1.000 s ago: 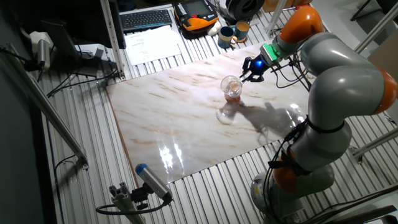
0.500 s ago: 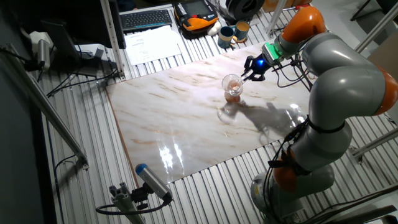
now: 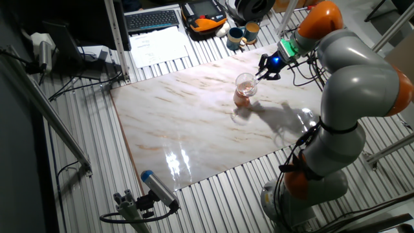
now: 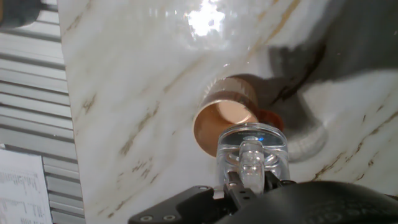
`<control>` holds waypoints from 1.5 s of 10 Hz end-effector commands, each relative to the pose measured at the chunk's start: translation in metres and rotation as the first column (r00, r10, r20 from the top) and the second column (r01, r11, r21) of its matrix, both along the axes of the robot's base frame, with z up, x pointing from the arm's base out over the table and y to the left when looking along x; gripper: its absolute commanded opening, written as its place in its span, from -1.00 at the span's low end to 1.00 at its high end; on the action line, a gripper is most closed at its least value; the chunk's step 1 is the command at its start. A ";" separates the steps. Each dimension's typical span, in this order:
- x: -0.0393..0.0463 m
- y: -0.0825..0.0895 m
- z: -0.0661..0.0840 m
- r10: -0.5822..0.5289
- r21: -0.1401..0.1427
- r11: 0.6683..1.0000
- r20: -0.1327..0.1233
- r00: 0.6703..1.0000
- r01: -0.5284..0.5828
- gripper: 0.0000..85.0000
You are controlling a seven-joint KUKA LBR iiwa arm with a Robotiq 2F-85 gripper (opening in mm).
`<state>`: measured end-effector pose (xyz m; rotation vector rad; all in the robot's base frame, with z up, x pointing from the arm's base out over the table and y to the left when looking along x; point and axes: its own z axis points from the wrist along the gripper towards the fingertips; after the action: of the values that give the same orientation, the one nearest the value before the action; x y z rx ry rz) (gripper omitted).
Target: Pour the water from one cup into another empty cup
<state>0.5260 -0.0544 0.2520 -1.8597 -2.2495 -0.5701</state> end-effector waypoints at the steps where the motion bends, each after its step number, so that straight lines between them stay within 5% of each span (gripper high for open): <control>1: 0.0004 -0.010 0.002 0.000 0.001 1.000 0.000 1.000 0.000 -1.00; 3: 0.0023 -0.028 0.007 -0.011 0.028 1.000 0.012 1.000 0.010 -1.00; 6: 0.0006 -0.049 -0.001 -0.032 0.032 0.999 0.023 0.999 0.031 -1.00; 9: -0.0002 -0.066 0.005 -0.058 0.019 0.998 0.026 0.998 0.057 -1.00; 15: -0.0073 -0.093 -0.009 -0.061 -0.022 0.998 0.018 0.998 0.062 -1.00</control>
<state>0.5185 -0.1485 0.2429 -1.9486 -2.2268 -0.5717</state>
